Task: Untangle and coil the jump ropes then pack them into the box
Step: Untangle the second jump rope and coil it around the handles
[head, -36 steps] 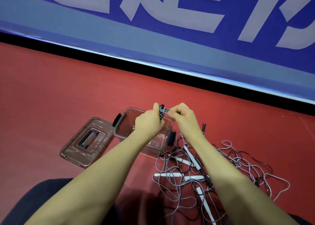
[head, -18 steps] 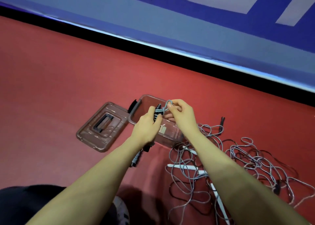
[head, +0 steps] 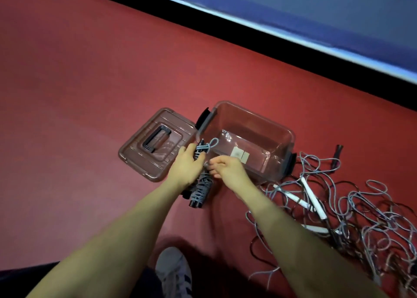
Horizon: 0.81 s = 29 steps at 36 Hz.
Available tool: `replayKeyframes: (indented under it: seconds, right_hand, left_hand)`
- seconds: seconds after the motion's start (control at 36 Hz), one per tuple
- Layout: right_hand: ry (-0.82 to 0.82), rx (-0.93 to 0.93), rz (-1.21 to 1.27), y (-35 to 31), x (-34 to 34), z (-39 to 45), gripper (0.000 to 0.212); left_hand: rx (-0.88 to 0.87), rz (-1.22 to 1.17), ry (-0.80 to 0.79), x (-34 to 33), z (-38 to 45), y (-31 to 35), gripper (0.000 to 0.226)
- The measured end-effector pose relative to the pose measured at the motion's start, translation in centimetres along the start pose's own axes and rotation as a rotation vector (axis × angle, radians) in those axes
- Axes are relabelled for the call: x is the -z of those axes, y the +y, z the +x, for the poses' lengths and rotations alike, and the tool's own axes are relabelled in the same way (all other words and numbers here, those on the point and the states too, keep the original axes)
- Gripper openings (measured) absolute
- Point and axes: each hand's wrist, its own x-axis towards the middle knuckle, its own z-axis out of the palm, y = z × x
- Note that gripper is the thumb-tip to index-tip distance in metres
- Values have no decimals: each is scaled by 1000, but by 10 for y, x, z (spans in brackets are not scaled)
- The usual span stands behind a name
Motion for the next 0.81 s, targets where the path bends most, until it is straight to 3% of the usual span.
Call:
replayKeyframes:
  seconds: [0.11, 0.33, 0.39, 0.47, 0.53, 0.61, 0.81]
  right_hand:
    - [-43, 5, -95, 26, -21, 18, 28]
    - [-128, -7, -178, 70, -51, 47, 28]
    - [-119, -24, -198, 78, -56, 49, 33]
    - [-59, -32, -281, 86, -65, 54, 17]
    - [-16, -19, -419, 88, -67, 58, 28]
    - [33, -29, -685, 87, -67, 59, 39]
    - [37, 45, -860, 89, -71, 61, 36]
  left_hand:
    - [53, -26, -49, -7, 12, -28, 30]
    - [53, -127, 19, -28, 8, -79, 17]
    - [80, -140, 44, -32, 10, -87, 15]
    - [116, -126, 64, -39, 25, -92, 14]
    - [121, -117, 86, -44, 35, -95, 18]
    - [106, -80, 95, -51, 46, -99, 23]
    - [176, 208, 80, -63, 55, -112, 36]
